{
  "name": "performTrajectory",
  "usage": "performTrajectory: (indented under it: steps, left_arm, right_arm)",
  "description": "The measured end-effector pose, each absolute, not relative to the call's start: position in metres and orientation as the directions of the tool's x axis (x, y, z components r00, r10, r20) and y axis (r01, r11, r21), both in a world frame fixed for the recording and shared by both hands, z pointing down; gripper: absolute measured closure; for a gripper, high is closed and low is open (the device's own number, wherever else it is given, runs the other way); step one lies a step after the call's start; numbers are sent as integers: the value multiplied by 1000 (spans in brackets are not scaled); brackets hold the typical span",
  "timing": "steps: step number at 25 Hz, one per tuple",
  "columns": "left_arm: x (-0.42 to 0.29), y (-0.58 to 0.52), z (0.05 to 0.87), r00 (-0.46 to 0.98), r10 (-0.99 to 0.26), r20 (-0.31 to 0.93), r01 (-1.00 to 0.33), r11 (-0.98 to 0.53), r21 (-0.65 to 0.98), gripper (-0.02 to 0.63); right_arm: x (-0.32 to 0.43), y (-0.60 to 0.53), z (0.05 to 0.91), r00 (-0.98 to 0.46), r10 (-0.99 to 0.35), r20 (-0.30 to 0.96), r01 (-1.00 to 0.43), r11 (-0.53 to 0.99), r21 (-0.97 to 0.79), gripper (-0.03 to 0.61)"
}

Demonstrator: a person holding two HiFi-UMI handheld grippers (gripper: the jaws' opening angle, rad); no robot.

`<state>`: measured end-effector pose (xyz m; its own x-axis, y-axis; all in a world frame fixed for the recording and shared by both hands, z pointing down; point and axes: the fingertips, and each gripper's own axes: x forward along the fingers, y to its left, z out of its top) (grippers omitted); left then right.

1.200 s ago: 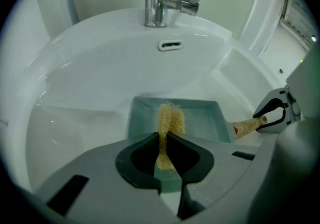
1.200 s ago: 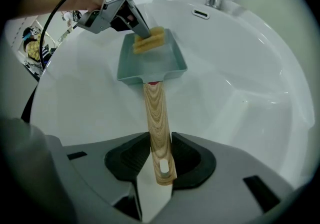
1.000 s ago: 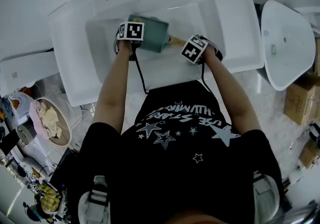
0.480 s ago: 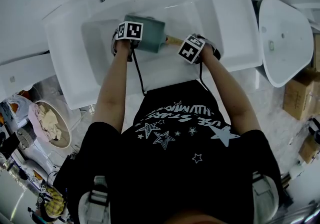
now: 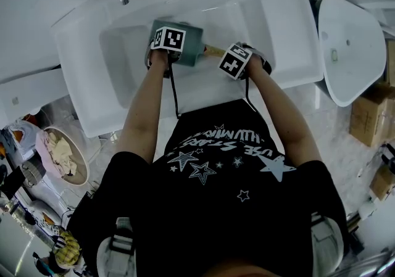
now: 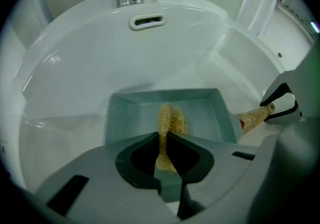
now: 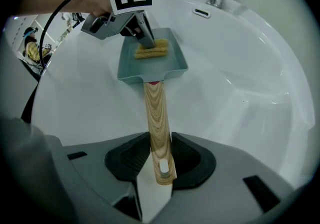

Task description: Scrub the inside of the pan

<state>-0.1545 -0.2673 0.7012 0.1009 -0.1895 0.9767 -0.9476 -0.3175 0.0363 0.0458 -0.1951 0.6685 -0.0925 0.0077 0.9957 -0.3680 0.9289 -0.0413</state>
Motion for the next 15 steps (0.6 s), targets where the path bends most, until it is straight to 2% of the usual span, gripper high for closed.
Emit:
performTrajectory:
  steps: [8, 15]
  left_arm:
    - [-117, -260, 702, 200, -150, 968, -932, -335, 140, 563]
    - [-100, -256, 702, 231, -145, 962, -925, -339, 171, 563]
  right_arm:
    - [45, -196, 668, -91, 5, 996, -372, 927, -38, 453]
    - [44, -195, 668, -79, 4, 997, -357, 933, -32, 456]
